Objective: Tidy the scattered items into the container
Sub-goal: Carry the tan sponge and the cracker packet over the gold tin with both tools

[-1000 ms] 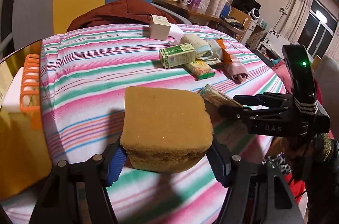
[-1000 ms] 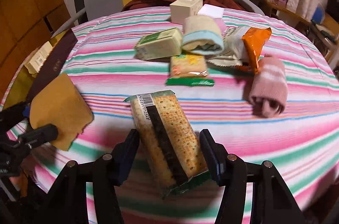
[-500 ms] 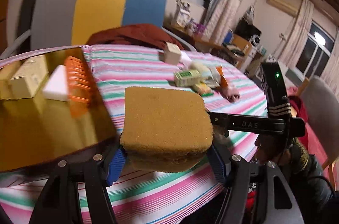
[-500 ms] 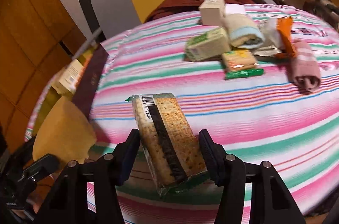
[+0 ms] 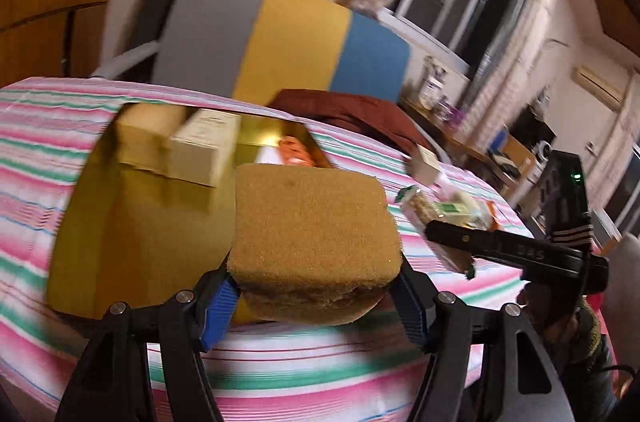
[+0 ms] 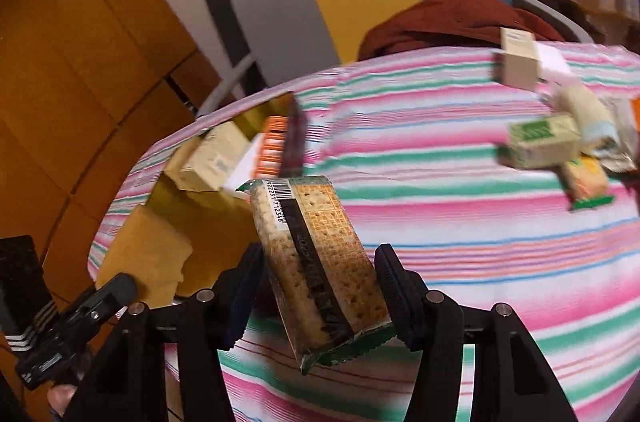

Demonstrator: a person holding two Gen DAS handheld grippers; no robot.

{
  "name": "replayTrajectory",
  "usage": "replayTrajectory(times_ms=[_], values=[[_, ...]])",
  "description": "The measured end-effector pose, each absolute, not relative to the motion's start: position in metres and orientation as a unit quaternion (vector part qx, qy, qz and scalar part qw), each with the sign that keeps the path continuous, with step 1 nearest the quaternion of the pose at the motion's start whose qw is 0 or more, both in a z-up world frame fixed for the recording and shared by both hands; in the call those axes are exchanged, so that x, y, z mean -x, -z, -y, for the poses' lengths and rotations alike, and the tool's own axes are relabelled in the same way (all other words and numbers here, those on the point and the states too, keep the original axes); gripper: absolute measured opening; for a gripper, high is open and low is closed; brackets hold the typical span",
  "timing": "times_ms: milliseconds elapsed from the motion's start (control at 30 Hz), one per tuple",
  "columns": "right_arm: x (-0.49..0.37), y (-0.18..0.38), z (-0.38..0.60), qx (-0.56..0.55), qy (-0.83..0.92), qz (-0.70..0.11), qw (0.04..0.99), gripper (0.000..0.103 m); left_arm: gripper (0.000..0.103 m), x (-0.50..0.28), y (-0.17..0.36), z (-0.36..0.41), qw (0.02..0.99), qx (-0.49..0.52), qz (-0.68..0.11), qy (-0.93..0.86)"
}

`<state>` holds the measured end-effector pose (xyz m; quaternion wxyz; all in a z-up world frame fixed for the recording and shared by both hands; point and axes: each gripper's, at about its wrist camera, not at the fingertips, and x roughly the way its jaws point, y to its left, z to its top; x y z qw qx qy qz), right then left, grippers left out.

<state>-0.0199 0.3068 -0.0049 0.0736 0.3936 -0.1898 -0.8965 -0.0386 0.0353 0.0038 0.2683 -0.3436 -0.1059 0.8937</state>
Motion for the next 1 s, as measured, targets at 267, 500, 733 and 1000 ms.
replayTrajectory(times_ms=[267,500,733,1000], values=[[0.067,-0.008,-0.257,-0.392,0.899,0.173,0.091,0.058,0.070,0.067,0.006,0.002,0.220,0.350,0.103,-0.905],[0.133,-0.011,-0.226,-0.405,0.901,0.151,0.048,0.058,0.070,0.106,0.013,0.025,0.197,0.384,0.084,-0.898],[0.185,0.005,-0.209,-0.431,0.891,0.146,0.007,0.058,0.070,0.136,0.027,0.035,0.194,0.417,0.065,-0.885],[0.217,0.011,-0.201,-0.436,0.886,0.156,0.001,0.061,0.070,0.153,0.029,0.029,0.201,0.426,0.050,-0.881]])
